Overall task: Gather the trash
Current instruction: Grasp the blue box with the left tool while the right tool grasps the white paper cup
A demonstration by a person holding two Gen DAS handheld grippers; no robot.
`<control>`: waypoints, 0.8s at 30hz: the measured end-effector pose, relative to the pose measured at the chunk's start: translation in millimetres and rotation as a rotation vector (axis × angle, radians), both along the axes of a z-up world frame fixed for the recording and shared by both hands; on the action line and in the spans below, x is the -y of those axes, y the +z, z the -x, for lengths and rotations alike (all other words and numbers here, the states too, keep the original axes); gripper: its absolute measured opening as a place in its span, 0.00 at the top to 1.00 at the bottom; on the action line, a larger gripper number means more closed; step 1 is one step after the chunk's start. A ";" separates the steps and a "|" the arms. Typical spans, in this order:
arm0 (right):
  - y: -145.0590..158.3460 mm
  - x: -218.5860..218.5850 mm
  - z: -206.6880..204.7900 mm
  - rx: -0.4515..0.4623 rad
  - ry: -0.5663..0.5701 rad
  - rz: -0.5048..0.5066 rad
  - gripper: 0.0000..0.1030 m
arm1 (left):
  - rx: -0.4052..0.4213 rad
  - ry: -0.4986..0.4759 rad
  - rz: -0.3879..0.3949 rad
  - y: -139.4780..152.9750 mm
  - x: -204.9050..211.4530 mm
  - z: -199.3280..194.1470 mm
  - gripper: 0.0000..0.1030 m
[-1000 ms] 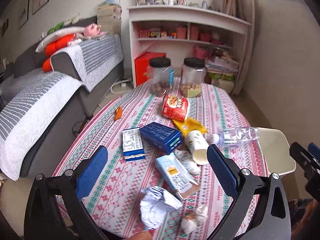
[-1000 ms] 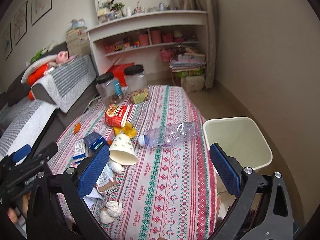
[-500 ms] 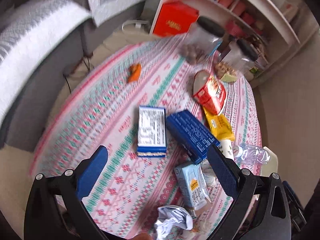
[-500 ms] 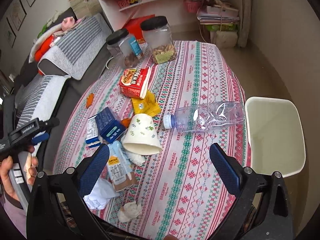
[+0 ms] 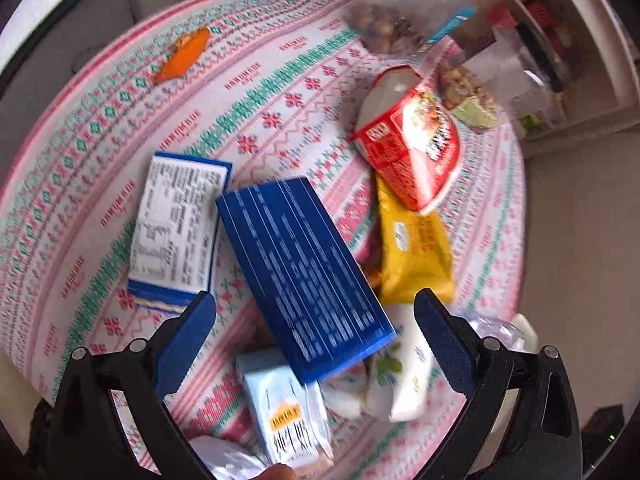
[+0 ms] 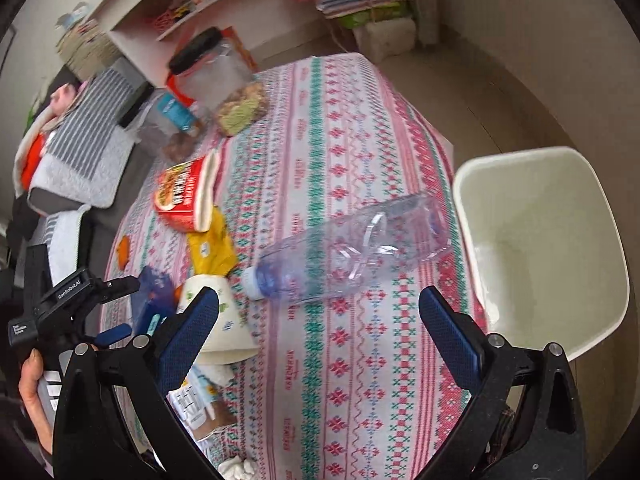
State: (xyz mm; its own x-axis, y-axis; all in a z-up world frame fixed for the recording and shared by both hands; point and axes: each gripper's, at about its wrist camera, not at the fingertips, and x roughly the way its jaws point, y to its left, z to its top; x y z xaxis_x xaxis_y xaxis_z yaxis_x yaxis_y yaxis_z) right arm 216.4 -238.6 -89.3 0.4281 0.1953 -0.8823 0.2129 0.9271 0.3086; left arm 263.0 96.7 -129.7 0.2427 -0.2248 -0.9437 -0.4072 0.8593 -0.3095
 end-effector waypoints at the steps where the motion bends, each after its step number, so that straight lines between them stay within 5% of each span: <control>1: -6.0 5.6 -2.0 -0.023 -0.022 -0.015 0.07 | -0.009 0.005 -0.026 -2.6 2.2 -2.8 0.07; 6: -26.8 18.4 -3.9 -0.092 -0.094 -0.070 0.07 | -0.070 0.006 -0.014 -19.8 1.0 -7.3 0.12; 8: -33.1 16.7 -3.4 -0.109 -0.106 -0.101 0.07 | -0.068 -0.031 0.006 -22.1 4.7 -10.3 0.30; 11: -34.9 6.0 -4.1 -0.106 -0.092 -0.142 0.07 | -0.031 -0.079 -0.005 -14.3 10.5 -6.3 0.40; 16: -20.2 -41.4 -8.2 -0.032 0.057 -0.108 0.07 | 0.060 -0.145 -0.001 14.1 14.0 5.6 0.43; 24: -32.8 -124.7 -13.6 -0.057 0.308 0.000 0.07 | 0.269 -0.170 -0.118 77.1 -2.5 34.3 0.43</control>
State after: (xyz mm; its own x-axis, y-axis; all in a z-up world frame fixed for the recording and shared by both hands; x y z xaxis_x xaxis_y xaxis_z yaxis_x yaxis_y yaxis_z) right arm 230.0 -113.8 -122.1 0.2985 0.3083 -0.9032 -0.0613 0.9506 0.3042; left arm 228.7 99.2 -52.6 0.4552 -0.1765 -0.8727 -0.1720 0.9443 -0.2807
